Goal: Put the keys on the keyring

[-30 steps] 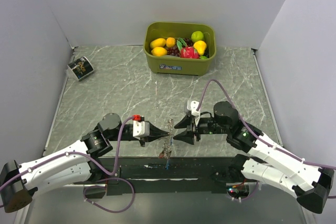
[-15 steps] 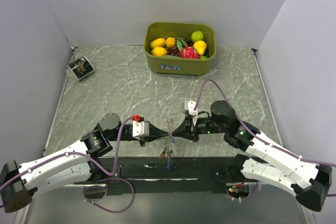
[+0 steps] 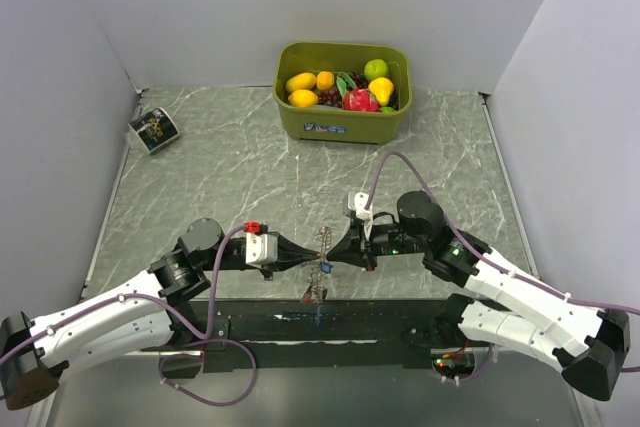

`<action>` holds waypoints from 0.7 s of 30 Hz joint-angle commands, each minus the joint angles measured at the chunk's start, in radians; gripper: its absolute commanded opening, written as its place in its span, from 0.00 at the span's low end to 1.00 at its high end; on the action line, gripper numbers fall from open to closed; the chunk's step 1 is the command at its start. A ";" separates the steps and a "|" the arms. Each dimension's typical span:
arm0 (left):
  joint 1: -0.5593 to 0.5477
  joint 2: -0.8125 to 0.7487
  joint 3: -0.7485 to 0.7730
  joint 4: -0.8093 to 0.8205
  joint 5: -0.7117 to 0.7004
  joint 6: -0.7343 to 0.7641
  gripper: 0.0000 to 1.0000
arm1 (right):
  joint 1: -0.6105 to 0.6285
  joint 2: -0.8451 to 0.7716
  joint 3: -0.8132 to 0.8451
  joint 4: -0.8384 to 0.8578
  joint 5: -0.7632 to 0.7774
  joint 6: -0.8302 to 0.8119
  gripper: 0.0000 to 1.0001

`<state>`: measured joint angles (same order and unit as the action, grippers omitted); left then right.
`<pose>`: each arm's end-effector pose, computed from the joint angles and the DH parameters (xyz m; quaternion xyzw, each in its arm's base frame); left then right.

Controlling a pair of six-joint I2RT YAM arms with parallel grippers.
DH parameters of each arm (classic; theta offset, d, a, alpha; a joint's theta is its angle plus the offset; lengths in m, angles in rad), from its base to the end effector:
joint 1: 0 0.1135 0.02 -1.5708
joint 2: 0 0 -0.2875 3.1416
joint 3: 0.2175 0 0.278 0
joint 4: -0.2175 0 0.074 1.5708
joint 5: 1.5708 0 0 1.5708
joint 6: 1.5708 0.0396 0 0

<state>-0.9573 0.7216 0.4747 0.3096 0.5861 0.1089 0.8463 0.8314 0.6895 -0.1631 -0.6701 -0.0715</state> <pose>0.0908 -0.1670 0.3020 0.5144 0.4574 -0.4675 0.5546 0.1166 0.1688 0.3154 -0.5117 0.5965 0.4565 0.4170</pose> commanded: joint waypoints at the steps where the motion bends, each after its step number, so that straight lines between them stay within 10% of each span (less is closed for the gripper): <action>1: -0.004 -0.024 0.002 0.071 0.012 -0.006 0.01 | -0.001 -0.011 -0.015 0.051 0.004 -0.002 0.00; 6: -0.006 -0.033 -0.002 0.063 0.014 0.000 0.01 | -0.003 -0.047 -0.019 0.039 0.050 -0.004 0.00; 21: -0.004 -0.050 -0.027 0.023 0.012 0.038 0.01 | -0.003 -0.114 -0.021 0.053 0.174 0.151 0.59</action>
<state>-0.9573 0.6937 0.4438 0.2829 0.5873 0.1253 0.8463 0.7139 0.6712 -0.1497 -0.5495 -0.0029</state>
